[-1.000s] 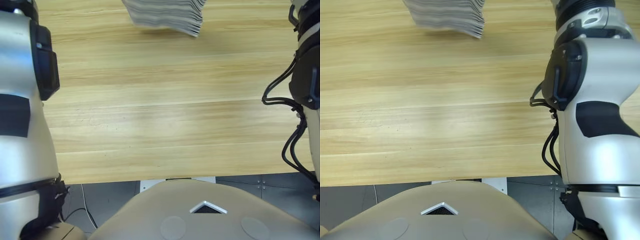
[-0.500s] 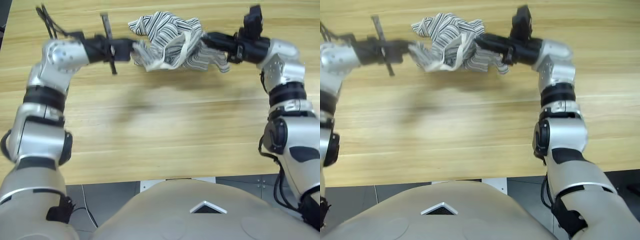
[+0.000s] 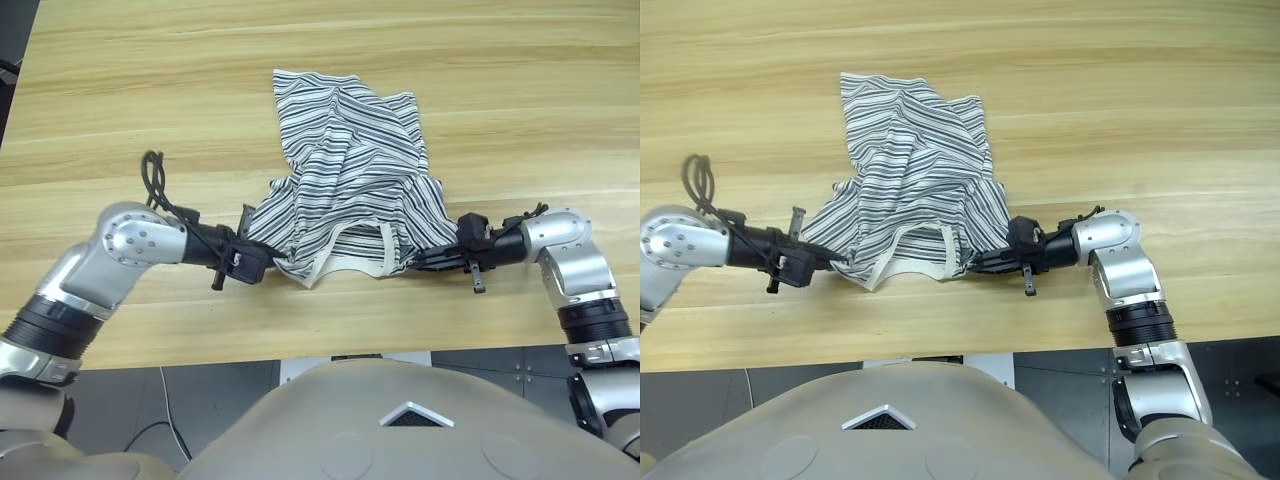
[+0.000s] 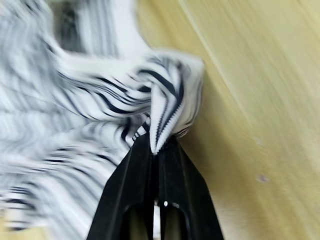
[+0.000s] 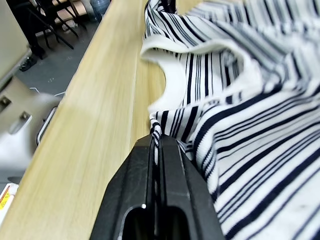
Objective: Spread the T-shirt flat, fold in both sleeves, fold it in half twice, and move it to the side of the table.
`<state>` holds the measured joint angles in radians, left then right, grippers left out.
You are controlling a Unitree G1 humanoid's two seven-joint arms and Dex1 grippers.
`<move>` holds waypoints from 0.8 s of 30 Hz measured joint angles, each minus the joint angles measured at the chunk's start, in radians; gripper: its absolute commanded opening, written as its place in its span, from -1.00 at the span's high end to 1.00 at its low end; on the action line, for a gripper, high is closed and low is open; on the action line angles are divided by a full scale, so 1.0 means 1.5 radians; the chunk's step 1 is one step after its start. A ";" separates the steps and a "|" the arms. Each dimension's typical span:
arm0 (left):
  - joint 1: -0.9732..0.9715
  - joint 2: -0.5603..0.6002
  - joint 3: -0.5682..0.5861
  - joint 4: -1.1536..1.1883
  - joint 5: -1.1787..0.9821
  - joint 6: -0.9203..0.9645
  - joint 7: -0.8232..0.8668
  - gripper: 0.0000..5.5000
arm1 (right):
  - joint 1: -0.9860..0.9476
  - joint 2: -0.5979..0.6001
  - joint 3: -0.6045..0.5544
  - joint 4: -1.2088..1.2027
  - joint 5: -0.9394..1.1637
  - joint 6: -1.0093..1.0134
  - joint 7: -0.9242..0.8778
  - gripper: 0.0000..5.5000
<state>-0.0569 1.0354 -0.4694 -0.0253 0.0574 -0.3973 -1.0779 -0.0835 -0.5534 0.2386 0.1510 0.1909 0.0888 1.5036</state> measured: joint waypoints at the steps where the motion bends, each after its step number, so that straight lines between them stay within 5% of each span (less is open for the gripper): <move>1: 0.003 -0.005 0.001 0.002 0.001 0.000 0.000 0.85 | 0.000 0.000 0.003 -0.001 0.001 0.000 -0.001 0.96; 13: 0.111 0.077 0.154 -0.155 -0.176 0.063 -0.073 0.19 | 0.003 -0.095 -0.024 -0.097 0.094 0.094 0.033 0.23; 17: 0.143 0.098 0.210 -0.177 -0.239 0.073 -0.103 0.11 | 0.001 -0.115 -0.063 -0.104 0.146 0.096 0.050 0.21; 24: -0.032 -0.096 0.200 0.006 -0.166 0.077 0.005 0.11 | -0.104 0.002 -0.098 0.021 0.094 0.009 -0.160 0.21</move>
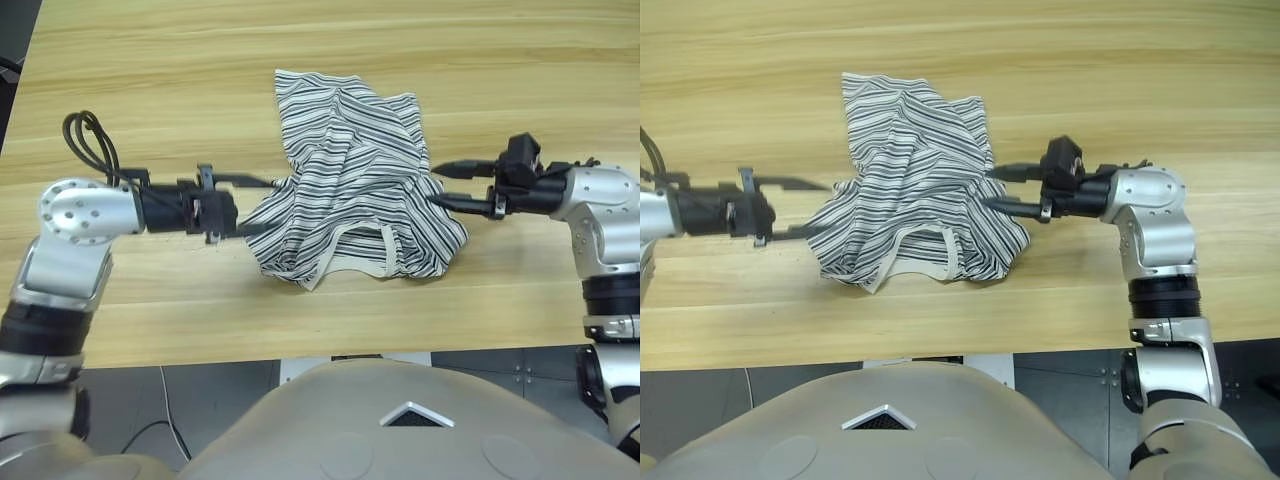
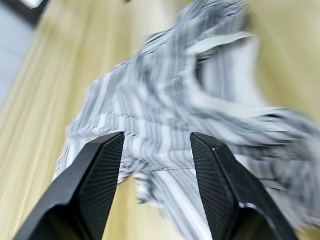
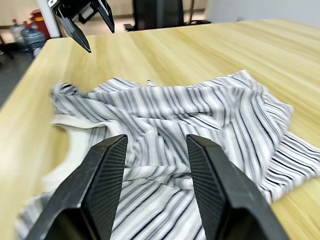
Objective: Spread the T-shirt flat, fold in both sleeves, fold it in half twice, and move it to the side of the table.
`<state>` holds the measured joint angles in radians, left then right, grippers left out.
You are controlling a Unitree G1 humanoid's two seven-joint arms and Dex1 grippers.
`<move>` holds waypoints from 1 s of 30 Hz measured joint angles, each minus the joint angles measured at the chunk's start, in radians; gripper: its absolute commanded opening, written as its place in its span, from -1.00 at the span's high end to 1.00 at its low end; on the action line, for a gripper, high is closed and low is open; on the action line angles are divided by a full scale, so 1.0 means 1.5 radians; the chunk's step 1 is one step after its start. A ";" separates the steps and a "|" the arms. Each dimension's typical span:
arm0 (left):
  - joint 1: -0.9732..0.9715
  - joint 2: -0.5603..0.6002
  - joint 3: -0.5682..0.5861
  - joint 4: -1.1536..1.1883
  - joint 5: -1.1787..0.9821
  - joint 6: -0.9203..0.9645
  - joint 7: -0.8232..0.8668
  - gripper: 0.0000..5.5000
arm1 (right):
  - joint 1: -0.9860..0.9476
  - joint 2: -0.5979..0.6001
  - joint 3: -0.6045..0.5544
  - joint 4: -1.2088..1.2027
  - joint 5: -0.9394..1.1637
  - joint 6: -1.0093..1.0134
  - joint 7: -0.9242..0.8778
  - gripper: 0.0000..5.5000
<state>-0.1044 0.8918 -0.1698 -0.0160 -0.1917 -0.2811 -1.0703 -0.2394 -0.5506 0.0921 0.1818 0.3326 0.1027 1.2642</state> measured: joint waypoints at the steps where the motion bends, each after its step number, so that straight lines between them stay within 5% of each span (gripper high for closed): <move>1: -0.022 -0.049 -0.024 0.064 0.028 -0.005 0.016 0.11 | 0.001 0.004 0.005 0.017 -0.015 -0.015 -0.014 0.21; 14: -0.129 -0.149 -0.118 0.462 0.199 -0.237 0.122 0.11 | 0.017 -0.014 0.115 0.142 -0.204 -0.192 -0.077 0.21; 19: -0.146 -0.149 -0.119 0.508 0.197 -0.264 0.130 0.11 | -0.035 -0.060 0.144 0.202 -0.277 -0.270 -0.151 0.21; 24: -0.143 -0.098 -0.107 0.539 0.197 -0.275 0.140 0.11 | -0.038 -0.202 0.126 0.248 -0.305 -0.273 -0.155 0.21; 30: -0.144 -0.078 -0.096 0.554 0.197 -0.276 0.140 0.11 | -0.026 -0.220 0.123 0.219 -0.301 -0.241 -0.126 0.21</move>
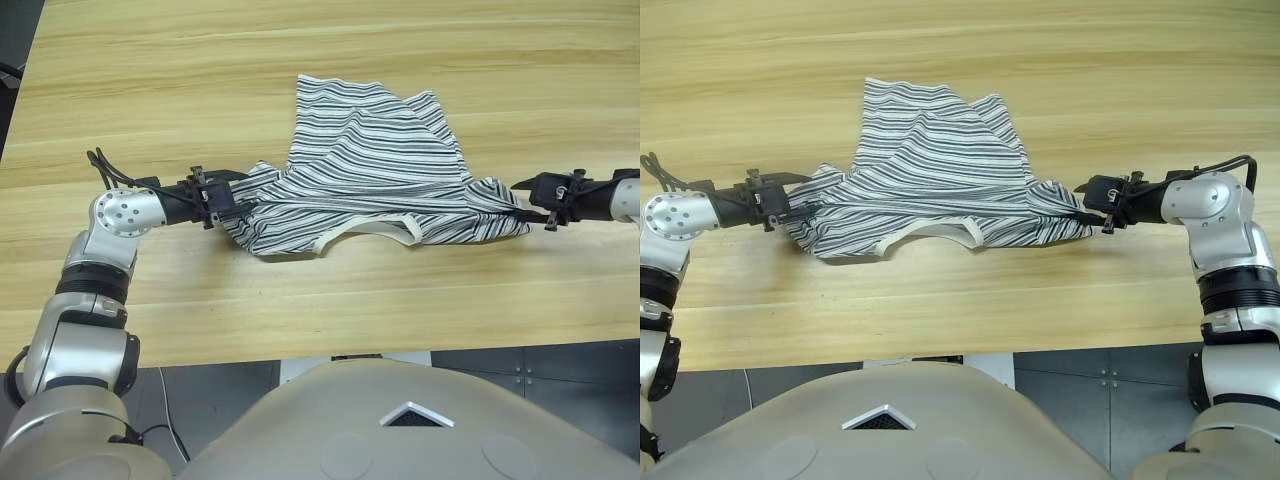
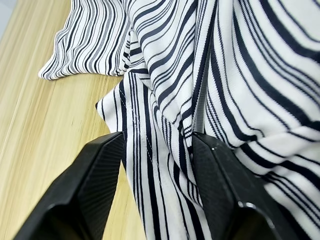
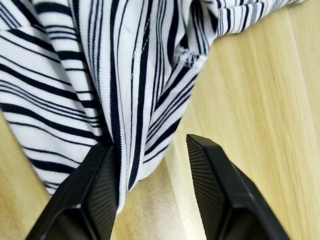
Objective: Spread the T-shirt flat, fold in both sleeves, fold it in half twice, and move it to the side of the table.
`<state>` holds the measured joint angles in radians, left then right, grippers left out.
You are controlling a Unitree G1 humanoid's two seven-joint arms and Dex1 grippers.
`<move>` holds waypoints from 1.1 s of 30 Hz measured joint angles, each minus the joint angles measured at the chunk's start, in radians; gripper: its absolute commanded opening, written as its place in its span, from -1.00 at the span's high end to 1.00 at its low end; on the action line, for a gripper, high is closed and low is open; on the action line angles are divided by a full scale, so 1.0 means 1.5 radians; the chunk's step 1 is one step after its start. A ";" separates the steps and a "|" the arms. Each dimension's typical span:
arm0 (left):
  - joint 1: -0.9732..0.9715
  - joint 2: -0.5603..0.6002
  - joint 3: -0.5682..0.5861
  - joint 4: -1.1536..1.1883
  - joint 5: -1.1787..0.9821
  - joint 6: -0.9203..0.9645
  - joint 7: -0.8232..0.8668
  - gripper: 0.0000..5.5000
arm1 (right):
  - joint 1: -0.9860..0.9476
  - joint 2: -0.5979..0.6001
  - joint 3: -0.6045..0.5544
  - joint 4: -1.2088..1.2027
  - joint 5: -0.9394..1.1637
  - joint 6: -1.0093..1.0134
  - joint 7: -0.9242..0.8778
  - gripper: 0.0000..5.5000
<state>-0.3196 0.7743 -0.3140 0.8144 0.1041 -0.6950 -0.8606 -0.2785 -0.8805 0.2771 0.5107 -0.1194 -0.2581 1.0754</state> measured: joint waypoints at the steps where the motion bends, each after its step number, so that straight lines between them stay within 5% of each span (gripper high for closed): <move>1: -0.001 0.000 0.000 0.002 0.000 0.000 0.000 0.11 | 0.004 0.000 0.000 -0.007 0.005 0.000 0.005 0.21; 5: 0.023 0.007 0.006 -0.039 -0.012 0.013 -0.013 0.11 | 0.029 0.046 -0.012 -0.036 0.063 -0.026 0.012 0.21; 9: 0.134 0.018 0.001 -0.255 -0.086 0.069 -0.080 0.11 | 0.062 0.133 -0.022 -0.106 0.158 -0.028 0.025 0.21; 13: 0.203 0.070 0.007 -0.430 -0.078 0.127 -0.108 0.11 | 0.062 0.135 -0.047 -0.134 0.175 -0.019 0.026 0.21; 18: 0.177 0.164 0.110 -0.469 -0.066 0.166 -0.107 0.11 | 0.069 0.114 -0.080 -0.211 0.216 0.013 0.045 0.21; 29: 0.137 0.077 0.072 -0.553 -0.059 0.215 -0.095 0.11 | 0.181 0.104 -0.032 -0.386 0.289 0.121 0.117 0.21; 33: 0.131 0.032 0.031 -0.526 -0.029 0.208 -0.092 0.11 | 0.169 0.170 0.000 -0.363 0.230 0.095 0.055 0.21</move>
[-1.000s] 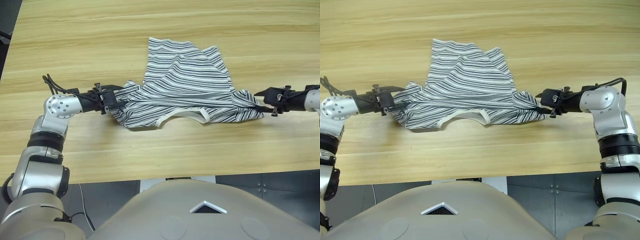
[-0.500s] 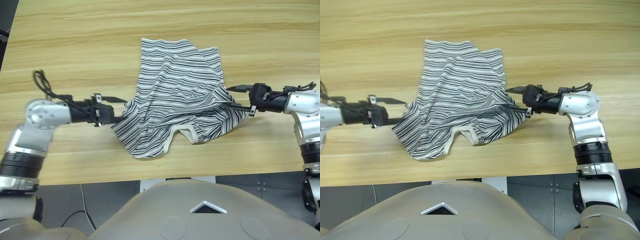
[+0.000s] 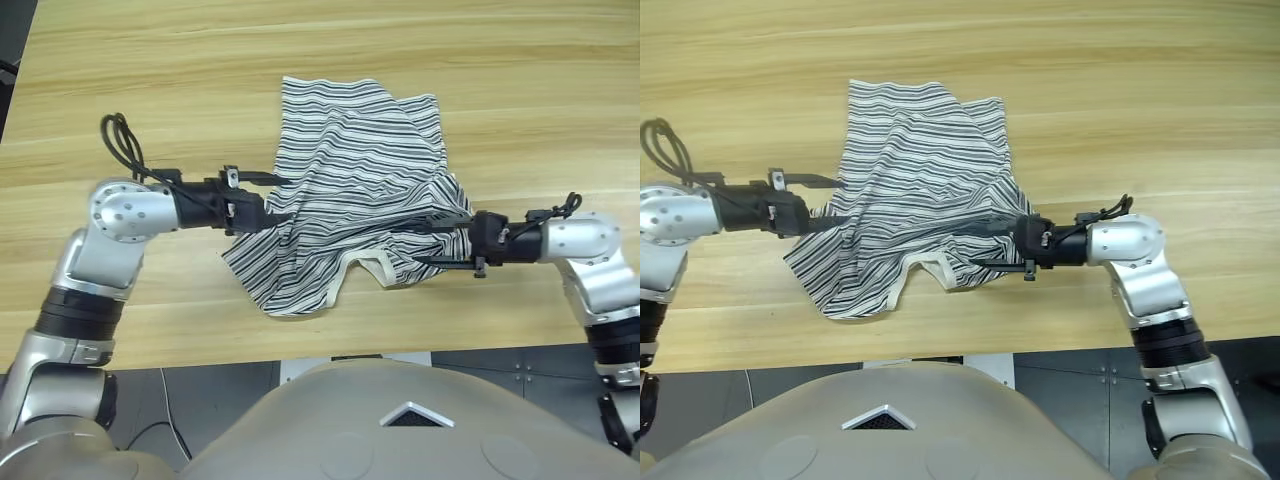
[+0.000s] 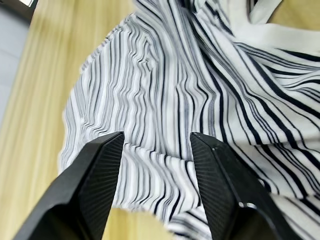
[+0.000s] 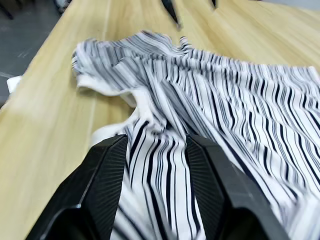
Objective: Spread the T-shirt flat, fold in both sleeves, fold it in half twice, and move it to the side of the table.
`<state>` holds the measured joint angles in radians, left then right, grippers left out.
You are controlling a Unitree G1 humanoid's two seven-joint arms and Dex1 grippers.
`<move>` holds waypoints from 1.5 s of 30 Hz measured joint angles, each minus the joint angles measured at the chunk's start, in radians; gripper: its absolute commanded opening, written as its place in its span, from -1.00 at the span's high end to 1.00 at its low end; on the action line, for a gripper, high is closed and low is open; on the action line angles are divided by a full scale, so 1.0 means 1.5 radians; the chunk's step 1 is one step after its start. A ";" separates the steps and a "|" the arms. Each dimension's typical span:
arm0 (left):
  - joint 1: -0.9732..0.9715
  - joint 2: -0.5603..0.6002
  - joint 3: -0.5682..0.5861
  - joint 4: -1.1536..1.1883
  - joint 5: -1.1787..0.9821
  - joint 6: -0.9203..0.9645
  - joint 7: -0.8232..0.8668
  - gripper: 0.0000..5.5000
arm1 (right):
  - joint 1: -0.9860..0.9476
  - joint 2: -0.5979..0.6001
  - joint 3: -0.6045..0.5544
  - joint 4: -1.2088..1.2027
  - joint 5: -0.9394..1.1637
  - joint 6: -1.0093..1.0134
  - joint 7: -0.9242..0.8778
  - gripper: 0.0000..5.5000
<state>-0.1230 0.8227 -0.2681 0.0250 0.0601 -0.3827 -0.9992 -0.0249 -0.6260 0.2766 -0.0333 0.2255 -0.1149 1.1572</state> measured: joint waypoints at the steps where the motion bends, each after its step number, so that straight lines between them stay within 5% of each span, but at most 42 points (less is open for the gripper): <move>1: -0.002 -0.010 -0.009 0.018 0.010 -0.008 0.002 0.11 | -0.005 0.015 0.006 0.009 -0.017 -0.011 -0.016 0.21; 12: -0.032 -0.056 -0.035 0.120 0.050 -0.057 0.018 0.11 | -0.035 0.038 0.069 0.080 -0.128 -0.076 -0.037 0.21; 18: -0.191 -0.205 -0.036 0.203 0.045 -0.049 0.086 0.11 | -0.013 -0.003 0.092 0.066 -0.131 -0.076 0.006 0.21; 26: -0.398 -0.317 -0.015 0.523 0.088 -0.091 0.247 0.11 | 0.056 -0.085 0.111 -0.018 -0.106 -0.062 0.052 0.21; 32: -0.490 -0.422 -0.068 0.793 0.182 -0.077 0.327 0.11 | 0.060 -0.093 0.117 -0.040 -0.095 -0.035 0.060 0.21; 45: -0.444 -0.396 -0.043 0.863 0.197 -0.013 0.372 0.11 | 0.061 -0.113 0.138 -0.063 -0.095 -0.010 0.078 0.21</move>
<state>-0.7894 0.2294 -0.3326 1.3199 0.3559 -0.4025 -0.4410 0.0670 -0.7949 0.4833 -0.1282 0.0832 -0.1294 1.2741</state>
